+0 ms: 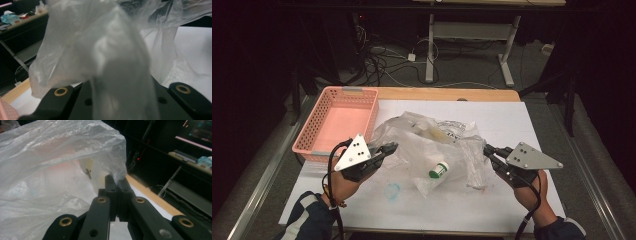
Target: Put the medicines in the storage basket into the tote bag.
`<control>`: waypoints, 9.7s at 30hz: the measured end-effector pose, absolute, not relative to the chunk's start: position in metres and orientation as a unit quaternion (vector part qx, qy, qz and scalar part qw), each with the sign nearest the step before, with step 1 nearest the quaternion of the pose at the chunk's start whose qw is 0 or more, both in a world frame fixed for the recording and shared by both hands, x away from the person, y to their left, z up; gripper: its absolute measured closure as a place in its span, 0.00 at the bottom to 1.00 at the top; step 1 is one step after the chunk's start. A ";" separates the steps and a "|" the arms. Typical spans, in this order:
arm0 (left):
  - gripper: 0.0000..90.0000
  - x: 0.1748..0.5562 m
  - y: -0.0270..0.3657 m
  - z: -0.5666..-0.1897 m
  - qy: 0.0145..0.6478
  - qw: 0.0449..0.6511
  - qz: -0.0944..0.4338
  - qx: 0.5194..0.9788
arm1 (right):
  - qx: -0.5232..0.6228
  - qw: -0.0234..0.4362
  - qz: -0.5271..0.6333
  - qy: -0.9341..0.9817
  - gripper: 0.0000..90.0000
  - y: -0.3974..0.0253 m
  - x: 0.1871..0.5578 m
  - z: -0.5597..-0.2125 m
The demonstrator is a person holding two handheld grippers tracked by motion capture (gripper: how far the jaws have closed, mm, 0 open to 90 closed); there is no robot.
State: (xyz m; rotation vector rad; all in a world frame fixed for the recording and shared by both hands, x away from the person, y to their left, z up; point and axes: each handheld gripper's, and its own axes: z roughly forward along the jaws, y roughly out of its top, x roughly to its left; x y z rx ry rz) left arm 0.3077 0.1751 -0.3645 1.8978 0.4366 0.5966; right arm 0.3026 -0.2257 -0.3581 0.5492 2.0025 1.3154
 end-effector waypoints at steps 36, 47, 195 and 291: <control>0.97 0.421 0.108 -0.385 0.225 0.553 0.258 0.759 | 0.262 0.344 0.478 0.765 1.00 -0.161 0.416 -0.361; 0.97 0.437 0.103 -0.356 0.239 0.583 0.257 0.732 | 0.296 0.325 0.492 0.751 1.00 -0.156 0.443 -0.346; 0.21 0.366 0.190 -0.369 0.278 0.473 0.357 0.756 | 0.329 0.363 0.483 0.726 0.30 -0.215 0.393 -0.351; 0.20 0.274 0.239 -0.474 0.262 0.367 0.323 0.832 | 0.288 0.303 0.434 0.798 0.18 -0.256 0.271 -0.472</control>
